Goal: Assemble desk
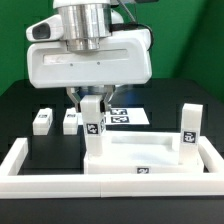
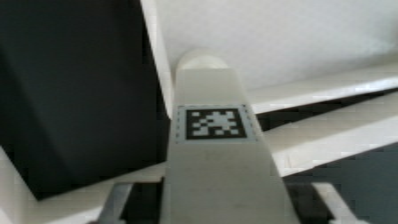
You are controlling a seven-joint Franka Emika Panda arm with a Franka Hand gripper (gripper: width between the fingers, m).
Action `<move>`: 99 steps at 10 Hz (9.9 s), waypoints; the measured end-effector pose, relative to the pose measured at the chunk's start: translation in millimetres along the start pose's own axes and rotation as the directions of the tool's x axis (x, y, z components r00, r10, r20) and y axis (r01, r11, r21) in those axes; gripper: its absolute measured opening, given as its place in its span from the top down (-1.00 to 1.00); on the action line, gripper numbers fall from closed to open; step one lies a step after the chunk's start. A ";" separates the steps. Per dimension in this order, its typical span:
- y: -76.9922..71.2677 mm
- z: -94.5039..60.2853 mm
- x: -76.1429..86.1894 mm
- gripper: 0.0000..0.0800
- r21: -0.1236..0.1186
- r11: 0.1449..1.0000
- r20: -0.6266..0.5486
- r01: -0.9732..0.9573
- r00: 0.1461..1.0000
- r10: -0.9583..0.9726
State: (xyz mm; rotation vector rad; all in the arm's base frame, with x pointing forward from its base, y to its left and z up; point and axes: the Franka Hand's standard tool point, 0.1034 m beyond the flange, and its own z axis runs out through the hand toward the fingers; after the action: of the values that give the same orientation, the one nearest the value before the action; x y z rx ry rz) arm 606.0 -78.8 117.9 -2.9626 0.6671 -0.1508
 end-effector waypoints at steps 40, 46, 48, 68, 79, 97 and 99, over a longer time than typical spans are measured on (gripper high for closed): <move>-36.5 5.2 5.0 0.27 0.074 0.471 0.081 -0.879 0.476 0.876; -32.4 0.6 3.2 -0.62 0.047 0.941 -0.021 -0.335 0.942 0.336; -31.9 1.4 3.2 -0.62 0.042 0.981 -0.027 -0.190 0.981 0.191; -32.9 7.2 8.0 0.27 0.053 0.411 0.088 -0.910 0.414 0.906; -36.8 11.5 2.8 -0.62 -0.018 0.990 -0.005 0.137 0.991 -0.137; -51.5 14.9 2.4 0.25 0.039 0.426 0.095 -0.904 0.427 0.899; -49.1 14.5 3.2 -0.36 0.042 0.597 0.068 -0.801 0.598 0.798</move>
Offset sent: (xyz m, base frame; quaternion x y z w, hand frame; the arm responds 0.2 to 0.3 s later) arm 0.0020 0.0238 -0.0118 0.0042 -0.0234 0.2760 0.9609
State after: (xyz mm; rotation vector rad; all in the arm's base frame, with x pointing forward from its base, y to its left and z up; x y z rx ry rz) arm 631.3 -35.0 109.7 -2.2712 1.8529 -0.0255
